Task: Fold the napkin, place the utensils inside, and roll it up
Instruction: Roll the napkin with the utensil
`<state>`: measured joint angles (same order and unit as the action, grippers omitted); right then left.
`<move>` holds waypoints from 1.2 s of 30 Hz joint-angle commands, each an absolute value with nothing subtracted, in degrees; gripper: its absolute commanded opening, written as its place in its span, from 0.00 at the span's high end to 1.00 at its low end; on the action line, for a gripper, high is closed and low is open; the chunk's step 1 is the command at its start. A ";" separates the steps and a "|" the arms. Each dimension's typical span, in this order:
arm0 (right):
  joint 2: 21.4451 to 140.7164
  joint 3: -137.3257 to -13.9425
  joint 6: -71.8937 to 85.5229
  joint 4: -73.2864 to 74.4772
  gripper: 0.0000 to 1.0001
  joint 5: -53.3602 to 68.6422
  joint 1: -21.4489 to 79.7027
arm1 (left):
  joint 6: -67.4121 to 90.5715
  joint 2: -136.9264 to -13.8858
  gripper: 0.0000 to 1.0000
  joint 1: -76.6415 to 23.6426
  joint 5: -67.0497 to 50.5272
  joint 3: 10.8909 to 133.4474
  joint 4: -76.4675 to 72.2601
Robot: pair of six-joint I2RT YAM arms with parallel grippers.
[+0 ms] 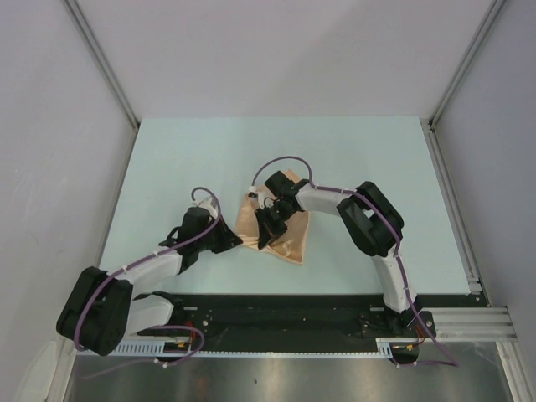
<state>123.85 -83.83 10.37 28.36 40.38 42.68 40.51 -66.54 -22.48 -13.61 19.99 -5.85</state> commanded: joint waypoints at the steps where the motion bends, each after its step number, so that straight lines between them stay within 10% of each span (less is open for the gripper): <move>1: 123.84 -81.04 9.40 31.55 0.94 36.12 42.54 | 38.23 -69.25 1.00 -20.04 -13.53 23.20 -5.89; 15: 114.88 -77.79 8.88 31.20 0.53 33.84 42.98 | 36.83 -72.51 1.00 -19.34 -16.17 25.22 -4.75; 36: 103.45 -70.92 8.26 32.96 0.43 21.10 47.19 | 36.74 -73.30 1.00 -18.72 -16.87 26.10 -4.13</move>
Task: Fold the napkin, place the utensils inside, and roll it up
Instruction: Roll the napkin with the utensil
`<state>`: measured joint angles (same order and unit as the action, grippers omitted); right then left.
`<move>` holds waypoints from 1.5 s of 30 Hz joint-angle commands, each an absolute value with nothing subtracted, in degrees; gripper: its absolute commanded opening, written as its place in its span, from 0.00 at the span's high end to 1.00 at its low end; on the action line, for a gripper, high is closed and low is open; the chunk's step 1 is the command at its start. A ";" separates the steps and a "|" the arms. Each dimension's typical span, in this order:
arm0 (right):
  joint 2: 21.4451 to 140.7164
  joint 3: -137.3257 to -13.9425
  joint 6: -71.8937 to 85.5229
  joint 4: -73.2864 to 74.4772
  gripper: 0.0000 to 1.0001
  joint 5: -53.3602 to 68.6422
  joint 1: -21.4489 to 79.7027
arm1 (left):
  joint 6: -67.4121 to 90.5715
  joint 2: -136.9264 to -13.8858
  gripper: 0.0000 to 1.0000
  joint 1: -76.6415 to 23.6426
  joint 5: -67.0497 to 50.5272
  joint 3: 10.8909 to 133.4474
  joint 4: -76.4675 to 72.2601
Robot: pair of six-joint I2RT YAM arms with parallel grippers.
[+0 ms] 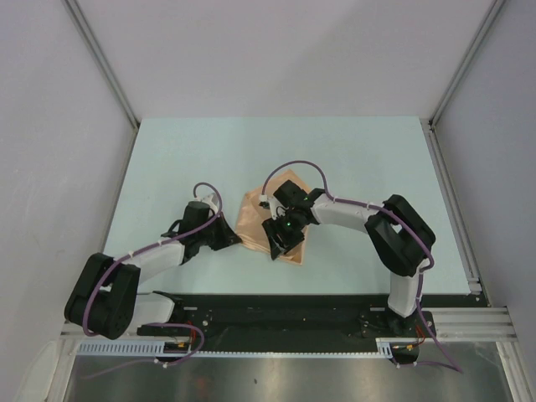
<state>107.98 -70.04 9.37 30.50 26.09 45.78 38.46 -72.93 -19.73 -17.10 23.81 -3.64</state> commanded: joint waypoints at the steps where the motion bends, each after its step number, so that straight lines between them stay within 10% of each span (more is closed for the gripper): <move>1: 102.14 -71.71 7.91 32.96 0.41 20.05 48.24 | 36.74 -73.13 1.00 -18.72 -16.87 26.19 -4.04; 25: 99.67 -59.77 -8.26 3.08 0.35 -15.55 66.09 | 36.74 -74.35 1.00 -18.28 -18.11 26.81 -3.96; 45: 106.43 -60.46 -12.31 0.96 0.49 -10.56 63.73 | 36.74 -74.62 1.00 -18.11 -18.63 26.89 -4.13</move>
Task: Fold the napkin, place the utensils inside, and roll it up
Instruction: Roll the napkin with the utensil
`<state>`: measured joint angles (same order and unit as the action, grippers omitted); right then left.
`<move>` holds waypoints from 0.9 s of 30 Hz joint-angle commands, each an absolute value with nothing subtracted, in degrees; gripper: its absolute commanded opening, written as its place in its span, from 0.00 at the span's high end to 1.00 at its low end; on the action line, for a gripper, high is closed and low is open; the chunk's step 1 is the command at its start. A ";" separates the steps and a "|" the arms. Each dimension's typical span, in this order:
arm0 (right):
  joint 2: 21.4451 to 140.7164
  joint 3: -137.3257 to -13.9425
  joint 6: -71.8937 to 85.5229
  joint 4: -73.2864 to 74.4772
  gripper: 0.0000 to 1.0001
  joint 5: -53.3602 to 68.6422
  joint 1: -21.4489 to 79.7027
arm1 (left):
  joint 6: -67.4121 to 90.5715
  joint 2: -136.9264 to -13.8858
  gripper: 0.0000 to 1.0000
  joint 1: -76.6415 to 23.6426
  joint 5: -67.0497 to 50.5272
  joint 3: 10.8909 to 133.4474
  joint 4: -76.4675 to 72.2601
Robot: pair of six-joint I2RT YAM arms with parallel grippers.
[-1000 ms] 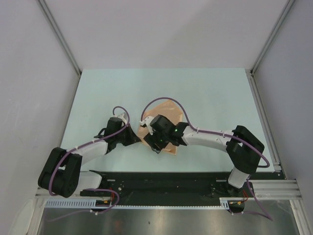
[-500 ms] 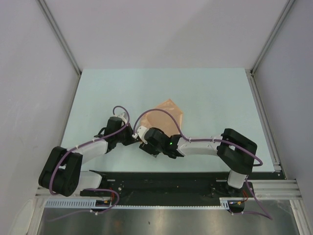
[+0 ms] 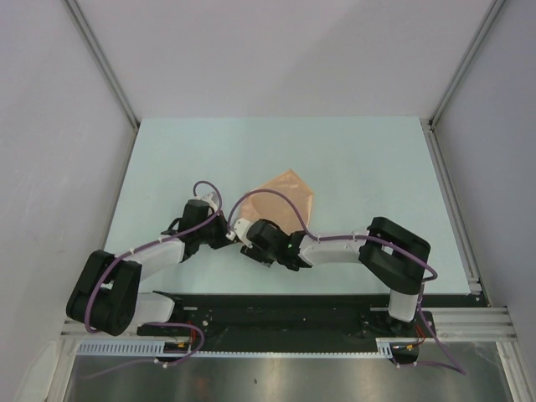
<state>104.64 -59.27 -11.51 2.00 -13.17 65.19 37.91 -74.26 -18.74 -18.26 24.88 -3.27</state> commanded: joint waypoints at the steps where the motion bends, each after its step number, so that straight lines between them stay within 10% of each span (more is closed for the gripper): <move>1: 106.61 -60.64 -12.30 1.66 0.54 -9.85 63.46 | 36.65 -74.71 1.00 -18.11 -18.72 26.89 -4.22; 10: 108.89 -64.68 -10.37 10.09 1.00 1.30 59.95 | 37.53 -73.92 0.89 -18.02 -20.83 25.93 -7.20; 17: 109.69 -70.91 -4.49 20.03 1.00 15.70 55.73 | 37.88 -67.77 0.59 -16.44 -17.15 23.82 -5.54; 27: 115.22 -79.96 1.84 30.57 1.00 33.56 48.78 | 34.99 -49.76 0.44 -16.43 -11.85 17.59 -1.75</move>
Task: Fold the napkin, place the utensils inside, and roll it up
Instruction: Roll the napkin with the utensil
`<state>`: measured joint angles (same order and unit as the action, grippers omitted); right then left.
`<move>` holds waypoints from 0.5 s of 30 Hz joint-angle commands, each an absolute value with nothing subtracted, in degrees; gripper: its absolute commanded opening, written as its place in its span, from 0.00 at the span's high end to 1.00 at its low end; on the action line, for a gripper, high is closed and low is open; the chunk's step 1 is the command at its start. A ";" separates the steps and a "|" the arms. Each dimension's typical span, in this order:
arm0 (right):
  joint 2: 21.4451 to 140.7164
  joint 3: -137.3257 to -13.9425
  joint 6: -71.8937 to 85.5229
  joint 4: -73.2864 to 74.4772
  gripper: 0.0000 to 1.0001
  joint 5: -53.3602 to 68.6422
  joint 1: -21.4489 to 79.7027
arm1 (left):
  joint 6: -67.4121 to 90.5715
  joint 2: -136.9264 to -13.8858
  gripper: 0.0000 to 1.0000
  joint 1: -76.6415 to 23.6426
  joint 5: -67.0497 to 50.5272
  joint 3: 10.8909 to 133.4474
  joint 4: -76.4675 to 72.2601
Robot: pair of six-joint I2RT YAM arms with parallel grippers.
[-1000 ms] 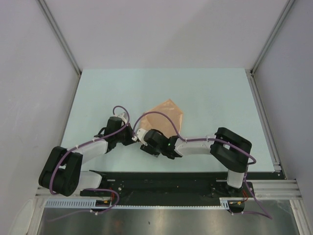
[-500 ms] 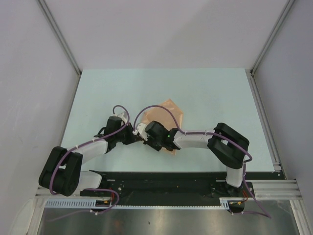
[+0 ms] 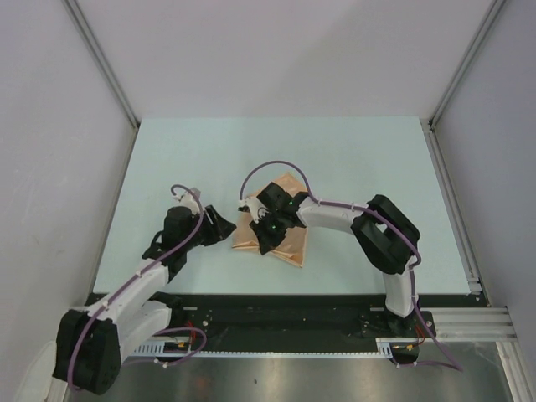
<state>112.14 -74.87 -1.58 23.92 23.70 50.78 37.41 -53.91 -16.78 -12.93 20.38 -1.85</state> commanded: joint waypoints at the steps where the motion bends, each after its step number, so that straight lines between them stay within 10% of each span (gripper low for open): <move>1: 116.18 -80.68 2.28 31.19 1.00 35.58 48.26 | 34.81 -48.44 0.43 -16.44 -12.65 16.80 -3.50; 15: 126.82 -86.84 6.24 36.03 1.00 44.56 41.75 | 32.95 -50.27 0.33 -21.09 -16.34 14.94 -5.80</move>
<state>124.16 -84.84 4.80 33.21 42.48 43.18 33.85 -48.82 -19.77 -14.20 13.37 -4.14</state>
